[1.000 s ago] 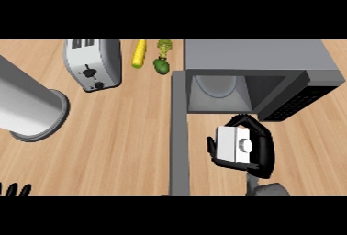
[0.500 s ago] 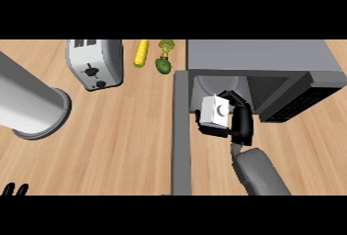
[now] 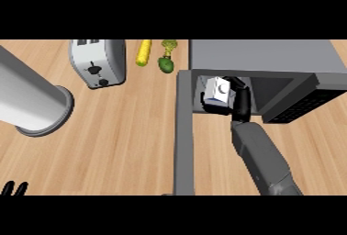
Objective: Pick up the milk, place it into the microwave and close the microwave
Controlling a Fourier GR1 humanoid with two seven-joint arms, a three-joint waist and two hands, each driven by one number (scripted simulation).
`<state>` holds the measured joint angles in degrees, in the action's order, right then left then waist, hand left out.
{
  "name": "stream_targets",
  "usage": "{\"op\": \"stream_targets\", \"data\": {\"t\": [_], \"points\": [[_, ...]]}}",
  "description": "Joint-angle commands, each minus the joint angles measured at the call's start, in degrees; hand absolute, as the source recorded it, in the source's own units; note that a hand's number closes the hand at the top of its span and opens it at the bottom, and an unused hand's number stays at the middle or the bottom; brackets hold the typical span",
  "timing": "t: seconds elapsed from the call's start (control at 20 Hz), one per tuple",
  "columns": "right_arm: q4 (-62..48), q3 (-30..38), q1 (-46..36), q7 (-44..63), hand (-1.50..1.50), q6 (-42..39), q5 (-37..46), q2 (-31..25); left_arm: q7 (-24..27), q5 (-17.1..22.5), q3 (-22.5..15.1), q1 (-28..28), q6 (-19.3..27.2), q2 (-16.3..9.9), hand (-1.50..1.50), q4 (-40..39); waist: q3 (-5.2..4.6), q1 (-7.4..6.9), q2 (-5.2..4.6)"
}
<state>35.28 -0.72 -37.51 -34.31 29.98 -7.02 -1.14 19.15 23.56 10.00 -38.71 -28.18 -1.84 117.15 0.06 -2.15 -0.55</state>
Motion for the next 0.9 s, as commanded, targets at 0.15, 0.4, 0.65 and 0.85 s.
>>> {"op": "stream_targets", "data": {"t": [0.15,0.4,0.65,0.85], "points": [[-16.8,3.6,-8.1,-4.9,1.5,2.7,2.4,-3.6,1.9,-1.5,-0.1,1.9,-1.9,0.1,-1.5,-4.3,0.04,-1.37,-0.77],[-22.5,4.7,-12.6,-6.0,1.5,2.2,3.0,-5.5,0.2,0.5,1.3,3.8,-1.0,-0.9,-1.5,-2.8,0.1,-2.04,-1.12],[-25.2,4.3,-13.9,-8.5,1.5,4.9,4.8,-7.9,0.6,-0.6,-0.7,2.2,-3.1,-0.5,-1.5,-3.3,0.16,-3.46,-1.7],[-26.8,3.1,-17.0,-8.8,1.5,10.2,7.2,-9.0,0.7,-0.8,-0.4,4.3,-2.2,-0.5,-1.5,-2.9,0.17,-4.31,-2.04]]}}
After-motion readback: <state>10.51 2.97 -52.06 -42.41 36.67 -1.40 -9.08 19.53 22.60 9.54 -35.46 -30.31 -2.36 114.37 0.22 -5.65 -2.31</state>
